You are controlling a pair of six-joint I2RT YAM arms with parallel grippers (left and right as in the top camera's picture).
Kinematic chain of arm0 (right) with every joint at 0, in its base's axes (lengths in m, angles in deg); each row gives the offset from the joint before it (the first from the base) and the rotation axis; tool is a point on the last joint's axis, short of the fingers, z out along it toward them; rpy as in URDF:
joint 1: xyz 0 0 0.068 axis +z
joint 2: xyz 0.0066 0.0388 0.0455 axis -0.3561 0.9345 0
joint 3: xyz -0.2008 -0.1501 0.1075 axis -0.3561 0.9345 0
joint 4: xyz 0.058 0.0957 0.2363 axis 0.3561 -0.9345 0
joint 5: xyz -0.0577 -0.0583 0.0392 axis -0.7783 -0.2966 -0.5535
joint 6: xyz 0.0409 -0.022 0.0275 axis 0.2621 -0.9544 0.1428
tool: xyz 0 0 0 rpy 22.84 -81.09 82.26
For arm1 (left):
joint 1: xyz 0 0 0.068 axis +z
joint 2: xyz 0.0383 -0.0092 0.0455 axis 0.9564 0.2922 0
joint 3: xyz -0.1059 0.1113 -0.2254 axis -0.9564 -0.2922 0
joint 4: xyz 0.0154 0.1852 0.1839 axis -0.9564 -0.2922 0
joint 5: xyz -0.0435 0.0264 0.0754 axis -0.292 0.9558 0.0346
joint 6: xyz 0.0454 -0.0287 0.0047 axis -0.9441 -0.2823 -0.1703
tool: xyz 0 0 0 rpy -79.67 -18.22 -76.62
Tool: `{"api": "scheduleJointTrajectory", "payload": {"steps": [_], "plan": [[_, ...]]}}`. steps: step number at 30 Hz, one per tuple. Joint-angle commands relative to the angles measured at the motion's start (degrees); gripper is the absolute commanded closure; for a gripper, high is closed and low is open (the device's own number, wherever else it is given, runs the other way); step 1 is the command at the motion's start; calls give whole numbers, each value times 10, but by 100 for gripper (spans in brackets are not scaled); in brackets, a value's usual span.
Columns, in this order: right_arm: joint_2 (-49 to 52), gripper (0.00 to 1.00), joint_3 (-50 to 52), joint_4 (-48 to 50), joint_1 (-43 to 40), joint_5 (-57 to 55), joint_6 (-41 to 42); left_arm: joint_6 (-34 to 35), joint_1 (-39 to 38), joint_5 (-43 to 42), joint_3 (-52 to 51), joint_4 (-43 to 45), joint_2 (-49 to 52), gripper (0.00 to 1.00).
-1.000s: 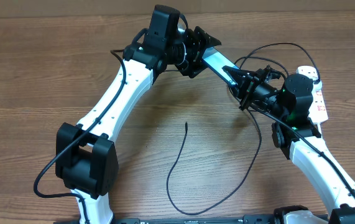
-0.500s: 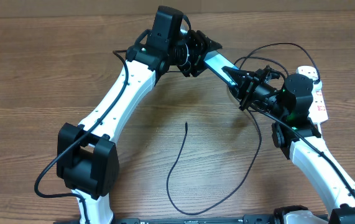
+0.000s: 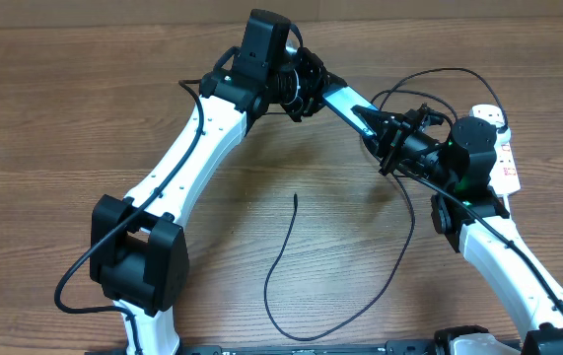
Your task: Plug charger to phone and switch on socket
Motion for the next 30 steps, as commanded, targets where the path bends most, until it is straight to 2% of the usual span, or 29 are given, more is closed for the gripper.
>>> {"api": "scheduleJointTrajectory", "payload": {"steps": [1,5,9,11,14,19,20,21,25,30], "plan": [[-4,96,-14,8,2,3,-5,-3,-4,6,0,-2,-19,88],[-4,96,-14,8,2,3,-5,-3,-4,7,0,-2,-19,94],[-4,96,-14,8,2,3,-5,-3,-4,7,0,-2,-19,95],[-4,92,-14,8,2,3,-5,-3,-4,7,0,-2,-19,96],[-4,76,-14,8,2,3,-5,-3,-4,7,0,-2,-19,96],[-4,33,-14,9,2,6,-5,-3,-3,7,0,-2,-19,96],[-4,20,-14,9,2,9,-5,-3,1,7,0,-1,-19,96],[-4,14,-14,9,2,12,-5,-3,5,7,0,-1,-19,95],[-4,1,-14,13,0,28,-43,-10,30,-4,0,-1,-19,95],[-4,0,-14,12,-3,53,-105,-42,84,-63,0,-2,-19,96]]}}
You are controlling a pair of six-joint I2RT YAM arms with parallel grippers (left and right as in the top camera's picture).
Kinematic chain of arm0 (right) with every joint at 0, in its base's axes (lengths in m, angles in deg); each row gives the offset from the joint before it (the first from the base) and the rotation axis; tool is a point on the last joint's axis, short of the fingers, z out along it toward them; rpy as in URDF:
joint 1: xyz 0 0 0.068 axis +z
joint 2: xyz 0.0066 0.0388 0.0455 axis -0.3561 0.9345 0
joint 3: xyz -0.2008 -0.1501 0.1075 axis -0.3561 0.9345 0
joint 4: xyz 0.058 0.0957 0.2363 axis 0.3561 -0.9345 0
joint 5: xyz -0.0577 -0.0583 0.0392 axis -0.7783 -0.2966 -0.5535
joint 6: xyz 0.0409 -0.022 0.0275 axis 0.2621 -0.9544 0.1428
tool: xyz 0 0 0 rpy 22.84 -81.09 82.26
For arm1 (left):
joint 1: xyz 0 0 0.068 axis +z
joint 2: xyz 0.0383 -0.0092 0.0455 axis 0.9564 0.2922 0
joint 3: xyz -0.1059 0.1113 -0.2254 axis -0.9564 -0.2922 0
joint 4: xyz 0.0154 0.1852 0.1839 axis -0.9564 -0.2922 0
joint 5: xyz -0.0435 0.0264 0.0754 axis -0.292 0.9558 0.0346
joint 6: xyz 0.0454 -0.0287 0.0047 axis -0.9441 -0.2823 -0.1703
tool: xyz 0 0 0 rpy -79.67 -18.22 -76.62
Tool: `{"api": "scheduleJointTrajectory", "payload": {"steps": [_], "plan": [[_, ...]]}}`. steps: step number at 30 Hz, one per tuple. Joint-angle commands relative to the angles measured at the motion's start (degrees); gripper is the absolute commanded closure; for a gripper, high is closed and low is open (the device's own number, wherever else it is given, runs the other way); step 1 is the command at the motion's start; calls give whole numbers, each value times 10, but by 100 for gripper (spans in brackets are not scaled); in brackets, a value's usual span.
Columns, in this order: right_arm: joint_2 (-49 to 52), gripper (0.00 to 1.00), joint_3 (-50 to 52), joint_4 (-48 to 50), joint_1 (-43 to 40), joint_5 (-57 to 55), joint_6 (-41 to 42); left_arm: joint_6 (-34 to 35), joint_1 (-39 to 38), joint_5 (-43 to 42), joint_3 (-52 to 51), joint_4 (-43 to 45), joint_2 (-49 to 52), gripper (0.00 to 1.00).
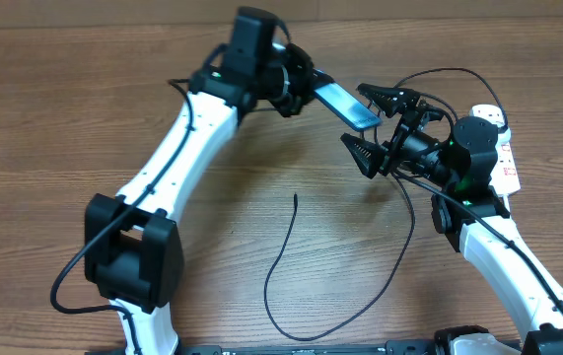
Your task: Plug charger to phone and switch on socket
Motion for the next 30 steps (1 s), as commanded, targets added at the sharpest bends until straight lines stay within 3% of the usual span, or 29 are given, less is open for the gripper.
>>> {"api": "scheduleJointTrajectory", "payload": {"steps": [1,9,18,23,27,30], "plan": [[-3,0,-12,3,-4,29,-66,-44,58,-70,0,4,-19,96],[-3,0,-12,-2,-6,52,-160,-147,167,-188,0,-22,-19,96],[-7,1,-44,-24,-5,49,-229,-358,253,-234,0,-184,-19,96],[-7,1,-146,-247,2,1,-353,-435,283,-234,0,-237,-19,96],[-7,1,-238,-465,18,-116,-469,-502,295,-234,0,-268,-19,96],[-7,1,-274,-556,40,-189,-529,-562,300,-233,0,-290,-19,96]]}}
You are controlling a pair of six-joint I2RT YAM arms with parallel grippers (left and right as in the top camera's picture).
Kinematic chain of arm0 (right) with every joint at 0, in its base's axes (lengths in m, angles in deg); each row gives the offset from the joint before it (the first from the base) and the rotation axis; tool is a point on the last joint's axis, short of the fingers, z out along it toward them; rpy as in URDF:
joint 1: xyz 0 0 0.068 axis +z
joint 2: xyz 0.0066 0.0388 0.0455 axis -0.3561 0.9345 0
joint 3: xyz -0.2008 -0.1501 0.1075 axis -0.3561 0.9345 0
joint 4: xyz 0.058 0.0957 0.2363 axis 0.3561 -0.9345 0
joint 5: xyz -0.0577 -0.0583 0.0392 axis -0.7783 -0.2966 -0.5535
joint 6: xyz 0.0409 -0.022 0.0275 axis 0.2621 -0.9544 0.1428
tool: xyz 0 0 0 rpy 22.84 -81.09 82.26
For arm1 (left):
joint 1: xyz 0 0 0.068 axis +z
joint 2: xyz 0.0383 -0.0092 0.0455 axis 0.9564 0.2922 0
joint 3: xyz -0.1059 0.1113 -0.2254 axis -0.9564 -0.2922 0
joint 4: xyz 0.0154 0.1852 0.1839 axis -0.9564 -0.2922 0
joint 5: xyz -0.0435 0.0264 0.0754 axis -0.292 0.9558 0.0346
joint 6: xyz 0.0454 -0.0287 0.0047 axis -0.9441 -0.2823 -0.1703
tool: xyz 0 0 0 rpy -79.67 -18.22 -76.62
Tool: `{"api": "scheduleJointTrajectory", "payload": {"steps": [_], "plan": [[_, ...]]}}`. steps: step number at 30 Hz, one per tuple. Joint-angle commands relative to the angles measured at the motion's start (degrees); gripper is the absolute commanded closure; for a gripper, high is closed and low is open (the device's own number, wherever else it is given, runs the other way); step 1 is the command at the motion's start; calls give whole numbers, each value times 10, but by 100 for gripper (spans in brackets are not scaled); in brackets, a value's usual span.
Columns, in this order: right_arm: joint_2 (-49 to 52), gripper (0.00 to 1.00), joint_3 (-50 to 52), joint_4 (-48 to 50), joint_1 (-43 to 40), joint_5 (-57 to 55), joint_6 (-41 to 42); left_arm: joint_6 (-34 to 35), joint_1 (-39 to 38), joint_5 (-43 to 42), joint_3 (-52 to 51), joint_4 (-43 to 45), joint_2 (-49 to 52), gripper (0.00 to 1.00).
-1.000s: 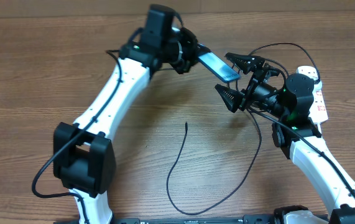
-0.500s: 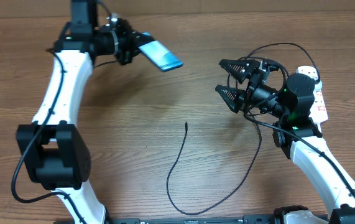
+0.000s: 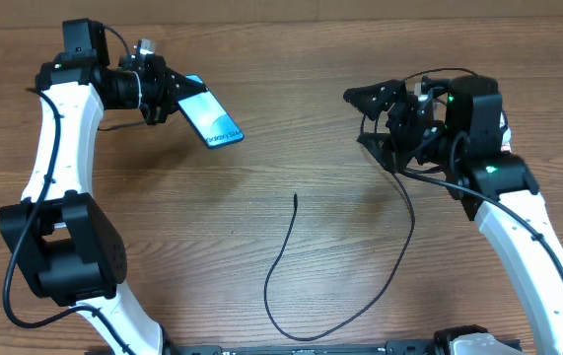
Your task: Plug charger to phone and switch on socket
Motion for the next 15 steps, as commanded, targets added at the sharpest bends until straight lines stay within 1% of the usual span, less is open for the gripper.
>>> {"api": "scheduleJointTrajectory", "payload": {"steps": [1,3,7,11,15], "plan": [[-7,1,-41,-58,30,-129,-128,-112,3,-30,1,-16,-19,96],[-3,1,-41,-111,63,-189,-154,-156,3,-30,1,-33,-19,96],[19,1,-41,-184,135,-306,-157,-208,4,-30,1,-52,-19,96],[75,1,-41,-200,207,-350,-156,-274,6,-29,1,-87,-19,96],[137,1,-41,-194,240,-353,-154,-306,6,-27,1,-113,-19,96]]}}
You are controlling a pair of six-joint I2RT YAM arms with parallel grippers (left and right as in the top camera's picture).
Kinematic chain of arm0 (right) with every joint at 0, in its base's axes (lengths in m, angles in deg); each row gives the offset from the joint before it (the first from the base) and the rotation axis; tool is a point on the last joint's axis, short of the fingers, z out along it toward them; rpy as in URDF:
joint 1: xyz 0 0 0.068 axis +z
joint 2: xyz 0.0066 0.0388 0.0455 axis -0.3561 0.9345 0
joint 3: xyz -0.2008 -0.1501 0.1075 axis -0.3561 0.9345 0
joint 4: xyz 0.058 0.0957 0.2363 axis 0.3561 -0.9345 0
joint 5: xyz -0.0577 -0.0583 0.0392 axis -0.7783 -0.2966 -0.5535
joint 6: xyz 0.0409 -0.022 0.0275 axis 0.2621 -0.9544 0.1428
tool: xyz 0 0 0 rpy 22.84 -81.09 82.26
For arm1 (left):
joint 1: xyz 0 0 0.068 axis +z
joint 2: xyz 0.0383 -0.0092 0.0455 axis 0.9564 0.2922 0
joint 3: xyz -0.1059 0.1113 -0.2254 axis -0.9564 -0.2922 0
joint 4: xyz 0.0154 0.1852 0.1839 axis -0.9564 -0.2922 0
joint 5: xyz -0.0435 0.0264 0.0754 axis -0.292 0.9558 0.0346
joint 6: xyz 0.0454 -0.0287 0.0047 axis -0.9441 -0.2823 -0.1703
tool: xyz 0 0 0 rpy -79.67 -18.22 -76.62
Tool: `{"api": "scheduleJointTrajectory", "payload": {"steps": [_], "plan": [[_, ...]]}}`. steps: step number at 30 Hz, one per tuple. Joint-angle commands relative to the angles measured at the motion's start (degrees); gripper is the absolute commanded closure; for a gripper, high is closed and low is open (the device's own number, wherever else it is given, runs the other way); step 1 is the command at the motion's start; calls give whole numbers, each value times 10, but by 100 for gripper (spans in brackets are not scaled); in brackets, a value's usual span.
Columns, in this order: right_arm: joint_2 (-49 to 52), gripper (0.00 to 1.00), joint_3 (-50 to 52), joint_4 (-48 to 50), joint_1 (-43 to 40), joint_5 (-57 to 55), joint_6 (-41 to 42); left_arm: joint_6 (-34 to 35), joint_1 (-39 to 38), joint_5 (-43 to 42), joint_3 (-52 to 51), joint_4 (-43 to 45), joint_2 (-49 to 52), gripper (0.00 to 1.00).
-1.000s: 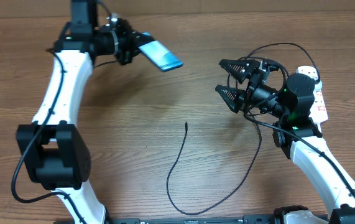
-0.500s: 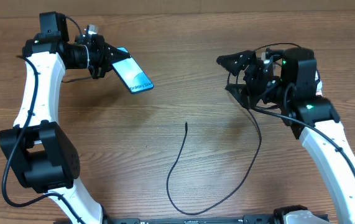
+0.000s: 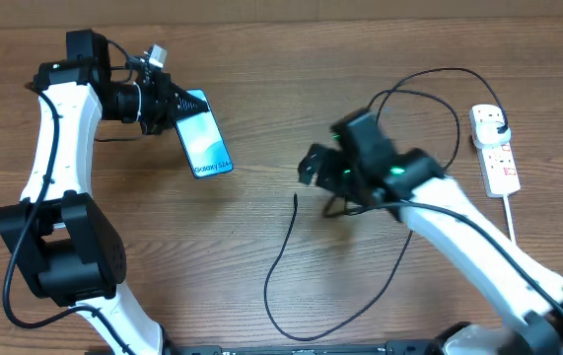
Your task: Plug charger to phone and switch on socket
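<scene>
The phone (image 3: pixel 205 140), its blue screen lit, hangs tilted above the table at the left, and my left gripper (image 3: pixel 175 106) is shut on its top end. The black charger cable (image 3: pixel 279 258) lies in a long curve on the wood, with its free tip (image 3: pixel 295 197) at the centre. My right gripper (image 3: pixel 316 185) is blurred just right of that tip, and its fingers look spread with nothing between them. The white socket strip (image 3: pixel 496 158) lies at the far right with the charger plugged into its top end (image 3: pixel 487 117).
The cable loops (image 3: pixel 429 84) up and around from the strip behind my right arm (image 3: pixel 458 222). The left arm's base (image 3: pixel 64 256) stands at the lower left. The rest is bare wooden table (image 3: pixel 163 256).
My right arm has swung left and down from near the strip to the table centre, beside the cable tip. The phone in my left gripper is a little lower and more upright.
Both grippers met at the back centre, the left holding the phone, the right shut by its end. Then the right stood open, apart from the phone. The left carried the phone to the far left, and now the right is down by the cable's loose tip.
</scene>
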Motion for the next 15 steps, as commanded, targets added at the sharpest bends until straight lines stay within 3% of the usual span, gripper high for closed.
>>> {"api": "scheduleJointTrajectory", "payload": {"steps": [1,15], "plan": [[70,1,-7,4,26,-43,-8,-88,4,-25,1,-27,-19,96],[169,1,-7,23,76,-17,-25,-124,23,-26,1,-43,-19,96]]}}
